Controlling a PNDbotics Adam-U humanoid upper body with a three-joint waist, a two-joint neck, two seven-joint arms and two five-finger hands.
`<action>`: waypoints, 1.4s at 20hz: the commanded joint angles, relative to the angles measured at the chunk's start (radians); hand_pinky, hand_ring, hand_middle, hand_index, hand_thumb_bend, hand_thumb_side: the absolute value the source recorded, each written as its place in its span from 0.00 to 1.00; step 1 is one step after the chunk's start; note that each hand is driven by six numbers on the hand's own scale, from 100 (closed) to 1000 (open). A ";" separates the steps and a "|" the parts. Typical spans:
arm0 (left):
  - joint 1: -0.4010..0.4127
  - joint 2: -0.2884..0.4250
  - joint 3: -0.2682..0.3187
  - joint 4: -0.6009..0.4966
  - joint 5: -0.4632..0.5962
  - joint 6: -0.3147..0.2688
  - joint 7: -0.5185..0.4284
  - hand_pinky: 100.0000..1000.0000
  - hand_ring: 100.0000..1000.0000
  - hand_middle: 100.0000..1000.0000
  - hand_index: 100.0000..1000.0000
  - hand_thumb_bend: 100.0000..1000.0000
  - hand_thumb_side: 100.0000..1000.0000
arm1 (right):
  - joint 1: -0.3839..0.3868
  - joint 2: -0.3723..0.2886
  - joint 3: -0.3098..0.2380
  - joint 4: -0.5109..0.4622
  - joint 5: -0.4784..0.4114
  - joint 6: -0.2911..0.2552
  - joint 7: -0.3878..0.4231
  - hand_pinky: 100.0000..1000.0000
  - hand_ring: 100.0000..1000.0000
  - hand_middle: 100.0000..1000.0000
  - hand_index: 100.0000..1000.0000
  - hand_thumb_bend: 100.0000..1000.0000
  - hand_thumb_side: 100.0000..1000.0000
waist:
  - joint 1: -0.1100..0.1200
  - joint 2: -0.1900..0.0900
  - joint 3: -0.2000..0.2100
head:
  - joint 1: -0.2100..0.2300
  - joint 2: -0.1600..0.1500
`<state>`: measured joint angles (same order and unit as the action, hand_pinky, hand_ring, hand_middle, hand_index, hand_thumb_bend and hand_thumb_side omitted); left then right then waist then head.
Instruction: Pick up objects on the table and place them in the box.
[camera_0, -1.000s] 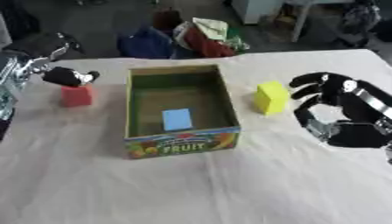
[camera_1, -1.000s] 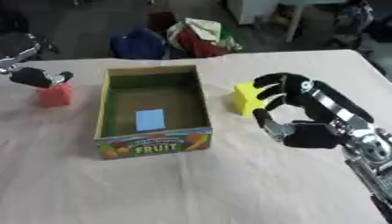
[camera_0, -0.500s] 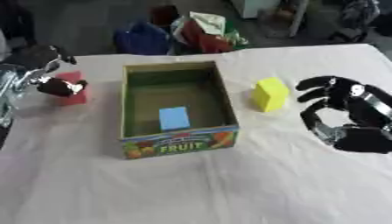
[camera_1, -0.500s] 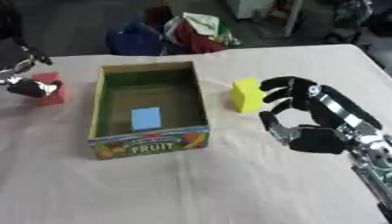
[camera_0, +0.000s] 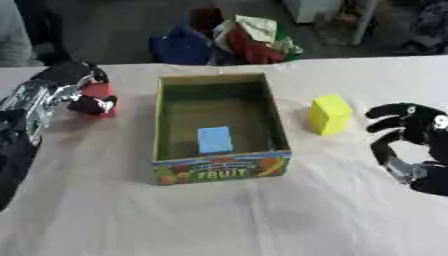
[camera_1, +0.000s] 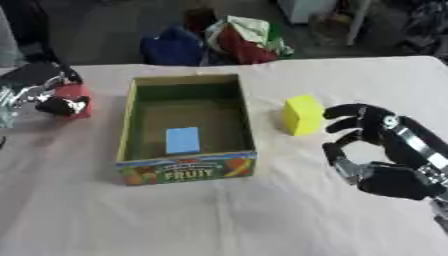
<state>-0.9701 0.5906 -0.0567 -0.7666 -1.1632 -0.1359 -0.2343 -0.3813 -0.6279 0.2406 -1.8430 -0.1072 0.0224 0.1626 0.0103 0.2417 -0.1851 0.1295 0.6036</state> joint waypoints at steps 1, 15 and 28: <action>-0.014 0.042 0.012 0.012 -0.013 0.008 -0.013 0.72 0.67 0.69 0.80 0.09 0.45 | -0.012 -0.011 -0.014 -0.004 0.002 -0.004 -0.001 0.62 0.74 0.76 0.83 0.09 0.13 | -0.002 -0.011 -0.002 | 0.001 -0.011; -0.022 0.064 0.020 -0.011 0.014 0.006 -0.069 0.78 0.74 0.75 0.85 0.37 0.54 | -0.009 -0.017 -0.016 0.004 0.002 -0.006 0.000 0.62 0.74 0.76 0.83 0.08 0.13 | -0.009 -0.025 0.014 | -0.010 -0.002; -0.009 0.074 0.025 -0.005 0.031 0.039 -0.029 0.75 0.70 0.72 0.83 0.28 0.55 | -0.008 -0.016 -0.016 0.009 0.001 -0.006 0.000 0.62 0.74 0.76 0.82 0.05 0.14 | -0.012 -0.028 0.019 | -0.011 -0.003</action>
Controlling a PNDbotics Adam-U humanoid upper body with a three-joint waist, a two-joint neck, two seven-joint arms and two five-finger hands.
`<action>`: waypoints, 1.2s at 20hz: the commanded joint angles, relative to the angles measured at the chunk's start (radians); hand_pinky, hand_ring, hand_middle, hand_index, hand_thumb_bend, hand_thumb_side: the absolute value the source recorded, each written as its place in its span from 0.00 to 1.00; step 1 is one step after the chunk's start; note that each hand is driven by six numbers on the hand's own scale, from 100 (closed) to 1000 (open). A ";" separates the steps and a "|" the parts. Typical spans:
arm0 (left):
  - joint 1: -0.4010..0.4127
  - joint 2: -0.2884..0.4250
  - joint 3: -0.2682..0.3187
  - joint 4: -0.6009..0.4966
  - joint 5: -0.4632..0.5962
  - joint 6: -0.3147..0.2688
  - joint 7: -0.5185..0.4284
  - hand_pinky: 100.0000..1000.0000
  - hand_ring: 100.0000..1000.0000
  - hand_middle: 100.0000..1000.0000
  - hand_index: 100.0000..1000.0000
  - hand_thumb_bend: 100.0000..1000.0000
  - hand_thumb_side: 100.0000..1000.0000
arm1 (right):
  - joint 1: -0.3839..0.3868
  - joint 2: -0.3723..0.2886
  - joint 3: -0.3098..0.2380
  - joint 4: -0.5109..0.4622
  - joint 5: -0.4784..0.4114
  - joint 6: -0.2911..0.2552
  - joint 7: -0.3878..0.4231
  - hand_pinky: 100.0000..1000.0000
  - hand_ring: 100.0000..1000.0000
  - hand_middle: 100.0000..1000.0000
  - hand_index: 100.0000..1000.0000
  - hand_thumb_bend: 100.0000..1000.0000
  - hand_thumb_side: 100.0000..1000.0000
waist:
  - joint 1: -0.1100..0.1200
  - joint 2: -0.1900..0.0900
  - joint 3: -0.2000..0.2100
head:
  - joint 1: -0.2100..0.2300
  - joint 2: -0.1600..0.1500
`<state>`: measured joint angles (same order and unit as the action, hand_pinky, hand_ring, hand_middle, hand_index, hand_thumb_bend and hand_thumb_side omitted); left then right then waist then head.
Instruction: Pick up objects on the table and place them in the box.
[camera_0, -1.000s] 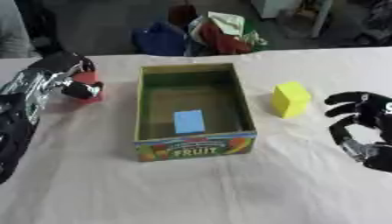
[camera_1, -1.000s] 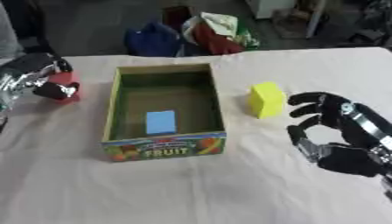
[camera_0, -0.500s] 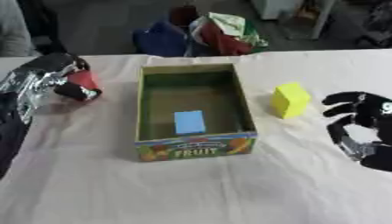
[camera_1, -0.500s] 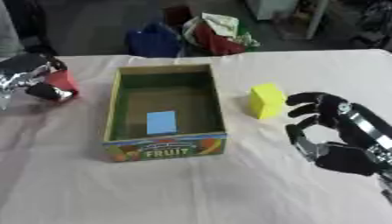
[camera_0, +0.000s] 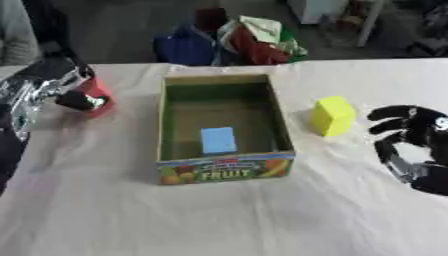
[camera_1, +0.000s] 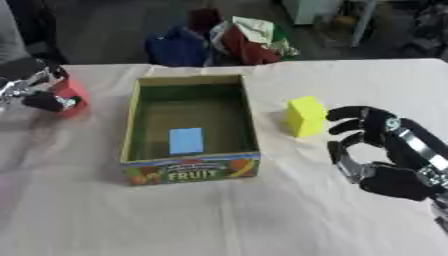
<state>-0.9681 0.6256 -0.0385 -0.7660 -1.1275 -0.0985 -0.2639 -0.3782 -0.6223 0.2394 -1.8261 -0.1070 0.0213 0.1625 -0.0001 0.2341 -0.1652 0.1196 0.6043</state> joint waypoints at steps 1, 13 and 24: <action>-0.010 0.037 0.006 -0.002 -0.005 0.000 -0.006 0.75 0.70 0.72 0.83 0.28 0.55 | -0.011 -0.021 -0.015 -0.008 0.001 -0.005 0.000 0.62 0.74 0.76 0.82 0.04 0.14 | -0.002 -0.021 -0.001 | -0.001 -0.004; -0.011 0.029 0.003 -0.014 -0.008 -0.011 0.027 0.56 0.46 0.44 0.63 0.00 0.46 | -0.009 -0.018 -0.017 -0.004 0.001 -0.006 -0.003 0.62 0.74 0.76 0.82 0.02 0.14 | -0.002 -0.023 -0.006 | -0.002 -0.002; -0.048 0.033 -0.029 -0.140 0.042 -0.043 0.039 0.56 0.45 0.43 0.63 0.00 0.49 | -0.004 -0.024 -0.018 -0.001 0.001 -0.007 -0.003 0.62 0.74 0.76 0.82 0.01 0.14 | 0.002 -0.042 -0.006 | -0.007 0.004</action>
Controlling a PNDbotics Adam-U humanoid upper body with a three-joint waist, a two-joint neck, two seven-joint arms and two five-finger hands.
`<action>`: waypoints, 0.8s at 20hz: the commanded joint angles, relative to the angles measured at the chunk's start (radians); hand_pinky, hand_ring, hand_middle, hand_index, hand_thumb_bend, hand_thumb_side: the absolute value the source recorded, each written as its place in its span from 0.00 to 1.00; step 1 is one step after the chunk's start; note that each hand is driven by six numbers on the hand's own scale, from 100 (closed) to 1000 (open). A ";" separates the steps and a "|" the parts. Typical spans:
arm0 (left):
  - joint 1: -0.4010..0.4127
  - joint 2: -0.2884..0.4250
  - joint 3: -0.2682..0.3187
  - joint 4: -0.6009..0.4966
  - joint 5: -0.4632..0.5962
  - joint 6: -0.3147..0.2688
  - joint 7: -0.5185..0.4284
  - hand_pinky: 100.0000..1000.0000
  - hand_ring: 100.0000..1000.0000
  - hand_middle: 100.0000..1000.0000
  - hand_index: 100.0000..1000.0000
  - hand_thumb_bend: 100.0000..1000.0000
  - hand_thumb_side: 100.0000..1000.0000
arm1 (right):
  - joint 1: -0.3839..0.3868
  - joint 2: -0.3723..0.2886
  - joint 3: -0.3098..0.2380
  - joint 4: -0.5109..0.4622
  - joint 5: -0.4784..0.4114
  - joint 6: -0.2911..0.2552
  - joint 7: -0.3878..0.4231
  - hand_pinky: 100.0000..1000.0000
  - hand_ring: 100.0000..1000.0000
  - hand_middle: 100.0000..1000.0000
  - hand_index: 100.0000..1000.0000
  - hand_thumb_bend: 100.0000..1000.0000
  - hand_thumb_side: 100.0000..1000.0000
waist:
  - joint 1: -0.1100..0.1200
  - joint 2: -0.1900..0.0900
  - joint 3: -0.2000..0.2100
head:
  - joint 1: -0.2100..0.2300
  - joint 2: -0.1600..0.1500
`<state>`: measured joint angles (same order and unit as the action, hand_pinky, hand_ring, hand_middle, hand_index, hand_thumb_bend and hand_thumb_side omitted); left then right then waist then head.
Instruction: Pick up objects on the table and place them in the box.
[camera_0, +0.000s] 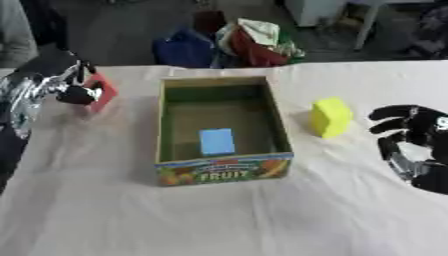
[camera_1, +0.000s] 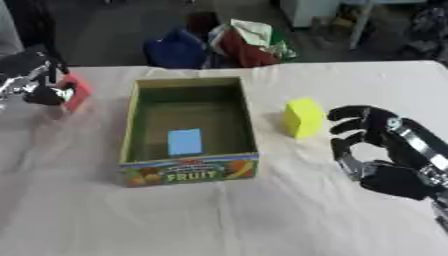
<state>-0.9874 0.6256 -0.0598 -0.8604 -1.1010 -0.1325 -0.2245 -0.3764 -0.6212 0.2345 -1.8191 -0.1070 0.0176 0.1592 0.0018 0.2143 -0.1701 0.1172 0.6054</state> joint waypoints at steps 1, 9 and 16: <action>-0.033 0.028 -0.016 -0.062 0.027 -0.014 -0.004 0.56 0.45 0.43 0.63 0.00 0.50 | -0.005 -0.025 -0.013 -0.008 0.000 -0.004 0.000 0.62 0.74 0.76 0.82 0.01 0.14 | 0.001 -0.024 -0.002 | -0.005 0.004; -0.072 -0.027 -0.111 -0.227 0.108 -0.075 -0.064 0.57 0.45 0.43 0.63 0.00 0.52 | -0.007 -0.025 -0.010 -0.007 -0.001 -0.004 0.004 0.62 0.74 0.76 0.82 0.00 0.14 | 0.002 -0.034 -0.013 | -0.003 0.004; -0.085 -0.080 -0.193 -0.304 0.161 -0.131 -0.139 0.57 0.46 0.44 0.63 0.00 0.53 | -0.011 -0.022 -0.007 -0.007 -0.003 -0.005 0.008 0.62 0.74 0.76 0.82 0.00 0.14 | 0.004 -0.036 -0.027 | -0.003 0.000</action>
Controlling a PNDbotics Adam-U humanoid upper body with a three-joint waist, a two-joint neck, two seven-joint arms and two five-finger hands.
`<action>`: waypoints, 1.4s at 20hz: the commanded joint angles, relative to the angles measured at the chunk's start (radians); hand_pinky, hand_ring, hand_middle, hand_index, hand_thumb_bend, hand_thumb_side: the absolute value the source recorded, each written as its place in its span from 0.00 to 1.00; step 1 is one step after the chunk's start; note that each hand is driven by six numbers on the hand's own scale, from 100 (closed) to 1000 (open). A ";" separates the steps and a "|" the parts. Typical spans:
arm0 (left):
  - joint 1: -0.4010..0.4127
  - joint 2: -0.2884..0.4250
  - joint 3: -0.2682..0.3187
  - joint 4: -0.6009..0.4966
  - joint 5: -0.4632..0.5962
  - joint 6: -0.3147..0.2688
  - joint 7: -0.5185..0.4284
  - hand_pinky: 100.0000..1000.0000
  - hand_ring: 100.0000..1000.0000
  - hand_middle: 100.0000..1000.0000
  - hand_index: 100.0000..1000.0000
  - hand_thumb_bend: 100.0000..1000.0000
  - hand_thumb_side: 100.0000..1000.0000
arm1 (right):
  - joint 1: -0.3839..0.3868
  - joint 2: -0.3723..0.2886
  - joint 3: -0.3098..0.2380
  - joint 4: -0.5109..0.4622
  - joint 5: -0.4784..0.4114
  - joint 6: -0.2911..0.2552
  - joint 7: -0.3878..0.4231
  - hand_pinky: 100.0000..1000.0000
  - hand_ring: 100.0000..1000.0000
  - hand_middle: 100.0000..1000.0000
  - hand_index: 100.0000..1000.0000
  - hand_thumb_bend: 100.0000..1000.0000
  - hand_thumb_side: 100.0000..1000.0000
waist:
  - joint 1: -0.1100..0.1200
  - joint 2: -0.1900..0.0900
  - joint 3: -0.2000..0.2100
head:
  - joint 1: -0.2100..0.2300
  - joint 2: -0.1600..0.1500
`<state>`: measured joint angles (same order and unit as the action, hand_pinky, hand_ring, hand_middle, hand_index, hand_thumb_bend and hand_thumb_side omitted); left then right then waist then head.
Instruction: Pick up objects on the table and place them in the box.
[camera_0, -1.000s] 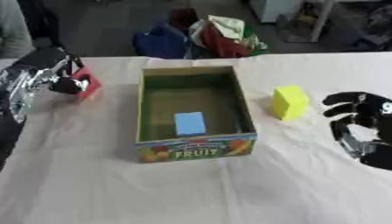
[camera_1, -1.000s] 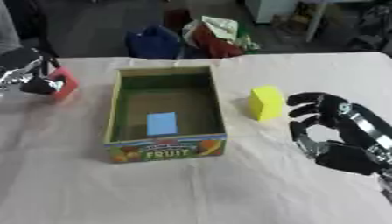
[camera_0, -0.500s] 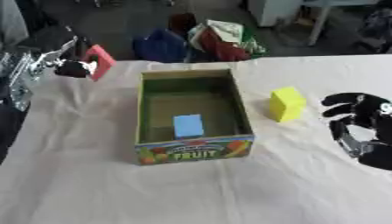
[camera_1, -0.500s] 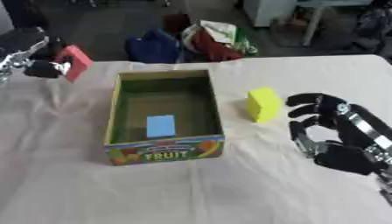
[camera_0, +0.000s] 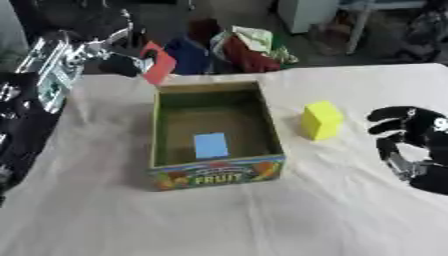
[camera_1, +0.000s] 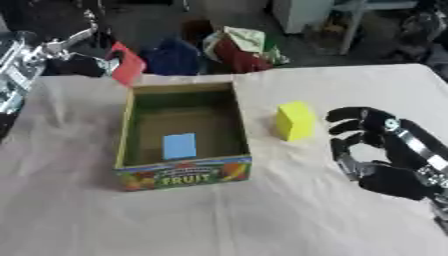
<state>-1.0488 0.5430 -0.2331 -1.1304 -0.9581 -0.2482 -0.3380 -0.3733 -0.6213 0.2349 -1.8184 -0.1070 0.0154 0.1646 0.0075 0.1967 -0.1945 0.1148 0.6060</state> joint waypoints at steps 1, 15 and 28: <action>-0.021 -0.004 -0.028 -0.035 0.020 -0.020 -0.036 0.57 0.46 0.44 0.63 0.00 0.53 | -0.015 -0.022 -0.007 -0.007 -0.003 -0.002 0.003 0.62 0.74 0.76 0.82 0.00 0.14 | -0.001 -0.018 -0.004 | -0.001 -0.001; 0.040 -0.108 -0.059 0.089 -0.038 -0.049 -0.043 0.57 0.47 0.45 0.64 0.00 0.52 | -0.035 -0.006 -0.001 -0.002 -0.005 -0.004 0.011 0.62 0.74 0.75 0.82 0.00 0.15 | -0.002 0.002 -0.025 | -0.002 -0.016; 0.047 -0.071 -0.037 0.016 0.007 -0.025 -0.062 0.73 0.69 0.71 0.82 0.28 0.68 | -0.033 -0.009 -0.007 0.011 0.000 -0.004 0.006 0.62 0.74 0.75 0.83 0.00 0.16 | -0.007 0.000 -0.008 | -0.010 -0.013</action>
<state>-0.9852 0.4365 -0.2883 -1.0816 -0.9654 -0.2847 -0.4104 -0.3954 -0.6111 0.2406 -1.8037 -0.1071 0.0110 0.1742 0.0039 0.2159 -0.2018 0.1090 0.6001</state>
